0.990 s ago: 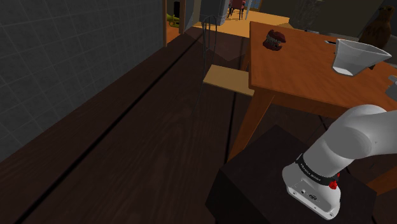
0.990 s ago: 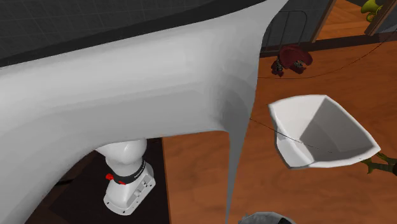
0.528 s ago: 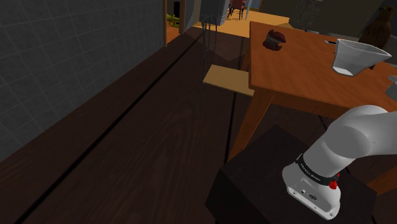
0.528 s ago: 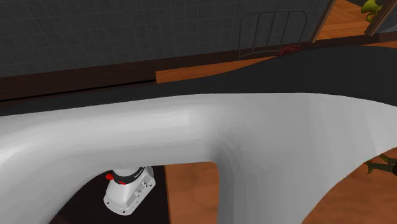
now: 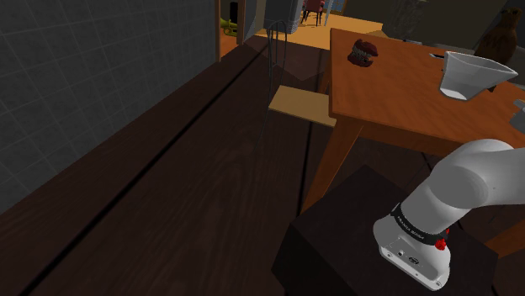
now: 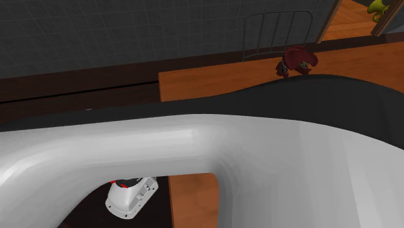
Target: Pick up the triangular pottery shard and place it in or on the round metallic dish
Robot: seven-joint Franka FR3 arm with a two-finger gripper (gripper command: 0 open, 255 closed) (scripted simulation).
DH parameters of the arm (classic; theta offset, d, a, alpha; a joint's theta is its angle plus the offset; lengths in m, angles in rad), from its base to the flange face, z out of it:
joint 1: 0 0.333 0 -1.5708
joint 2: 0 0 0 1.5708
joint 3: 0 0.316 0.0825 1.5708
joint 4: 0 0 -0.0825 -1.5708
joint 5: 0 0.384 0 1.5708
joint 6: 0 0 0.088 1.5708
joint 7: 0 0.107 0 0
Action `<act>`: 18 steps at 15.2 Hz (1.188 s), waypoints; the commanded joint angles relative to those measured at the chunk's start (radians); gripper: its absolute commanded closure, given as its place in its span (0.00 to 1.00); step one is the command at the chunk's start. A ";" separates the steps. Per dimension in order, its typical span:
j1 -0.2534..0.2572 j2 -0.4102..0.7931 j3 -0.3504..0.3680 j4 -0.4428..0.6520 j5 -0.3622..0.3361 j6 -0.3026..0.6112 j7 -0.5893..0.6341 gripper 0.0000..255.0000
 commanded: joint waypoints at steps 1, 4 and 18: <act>0.000 0.000 0.000 0.000 0.000 0.000 0.000 1.00; 0.000 0.000 0.000 0.000 0.000 0.000 0.000 0.00; 0.054 0.050 -0.002 0.163 0.034 -0.109 -0.033 0.00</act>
